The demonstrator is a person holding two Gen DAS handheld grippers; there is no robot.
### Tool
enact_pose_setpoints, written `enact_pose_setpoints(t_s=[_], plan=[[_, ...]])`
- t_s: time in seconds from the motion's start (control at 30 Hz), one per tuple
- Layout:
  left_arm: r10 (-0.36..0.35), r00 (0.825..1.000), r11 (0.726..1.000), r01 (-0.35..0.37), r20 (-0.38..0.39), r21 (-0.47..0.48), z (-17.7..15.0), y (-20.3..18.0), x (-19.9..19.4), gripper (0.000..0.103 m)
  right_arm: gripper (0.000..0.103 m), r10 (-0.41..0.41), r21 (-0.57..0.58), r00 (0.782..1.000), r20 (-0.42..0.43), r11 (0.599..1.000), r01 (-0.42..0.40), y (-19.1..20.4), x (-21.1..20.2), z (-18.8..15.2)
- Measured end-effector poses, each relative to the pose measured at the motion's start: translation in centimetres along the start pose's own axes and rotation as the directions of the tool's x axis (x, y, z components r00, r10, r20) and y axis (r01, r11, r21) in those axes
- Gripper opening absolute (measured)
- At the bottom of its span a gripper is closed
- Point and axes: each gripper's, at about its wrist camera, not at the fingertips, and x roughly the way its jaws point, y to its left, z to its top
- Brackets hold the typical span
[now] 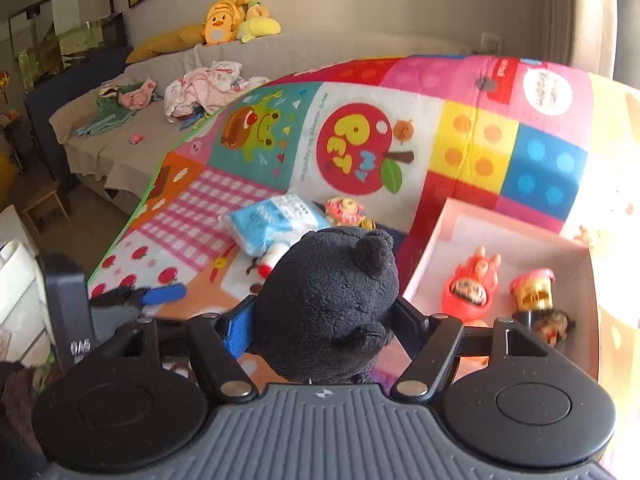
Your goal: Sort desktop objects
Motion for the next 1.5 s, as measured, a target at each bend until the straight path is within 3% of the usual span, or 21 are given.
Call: enact_pose_setpoints(t_s=[0.27, 0.47, 0.67, 0.73, 0.77, 0.97, 1.07, 1.17, 1.27, 1.33, 1.5], plan=[[0.068, 0.998, 0.995, -0.068, -0.004, 0.079, -0.1, -1.4, 0.1, 0.103, 0.073, 0.008, 0.221, 0.995, -0.101, 0.975, 0.015, -4.0, 1.5, -8.6], [0.07, 0.998, 0.982, -0.069, -0.001, 0.175, 0.1, -3.0, 0.3, 0.103, 0.086, -0.065, 0.231, 0.998, 0.009, 0.971, 0.062, -6.1, -0.7, -10.5], [0.055, 0.998, 0.977, -0.058, 0.019, 0.206, 2.5, -4.5, 2.3, 0.102, 0.099, -0.129, 0.333, 0.989, 0.075, 0.938, 0.097, -9.4, -2.6, -12.7], [0.075, 0.997, 0.975, -0.075, 0.009, 0.208, 3.4, -4.8, 3.6, 0.091, 0.102, -0.147, 0.354, 0.984, 0.102, 0.93, 0.102, -10.0, -3.1, -13.5], [0.084, 0.996, 0.975, -0.081, -0.006, 0.209, 3.8, -4.9, 4.3, 0.079, 0.103, -0.152, 0.357, 0.982, 0.11, 0.928, 0.104, -10.1, -3.2, -13.8], [0.131, 0.99, 0.975, -0.119, -0.054, 0.187, 4.1, -4.6, 7.6, 0.07, 0.103, -0.126, 0.345, 0.982, 0.14, 0.936, 0.071, -9.7, -2.6, -14.6], [0.122, 0.992, 0.971, -0.11, -0.042, 0.214, 3.9, -5.0, 7.0, 0.04, 0.103, -0.094, 0.31, 0.989, 0.114, 0.949, 0.054, -8.9, -1.5, -14.8], [0.084, 0.995, 0.967, -0.07, -0.045, 0.245, 3.6, -5.8, 5.9, 0.03, 0.103, -0.127, 0.268, 0.986, 0.109, 0.959, 0.094, -8.0, -1.2, -14.7], [0.024, 0.999, 0.959, -0.013, -0.034, 0.283, 3.0, -7.0, 4.1, 0.029, 0.103, -0.131, 0.277, 0.986, 0.105, 0.956, 0.098, -8.2, -1.2, -14.8], [-0.052, 0.998, 0.952, 0.063, -0.046, 0.301, 2.1, -8.1, 2.4, 0.029, 0.103, -0.134, 0.283, 0.986, 0.096, 0.954, 0.102, -8.3, -1.1, -14.8], [-0.227, 0.968, 0.894, 0.249, -0.104, 0.372, -1.2, -10.8, -2.0, 0.03, 0.103, -0.134, 0.281, 0.988, 0.081, 0.954, 0.106, -8.3, -0.8, -14.7]])
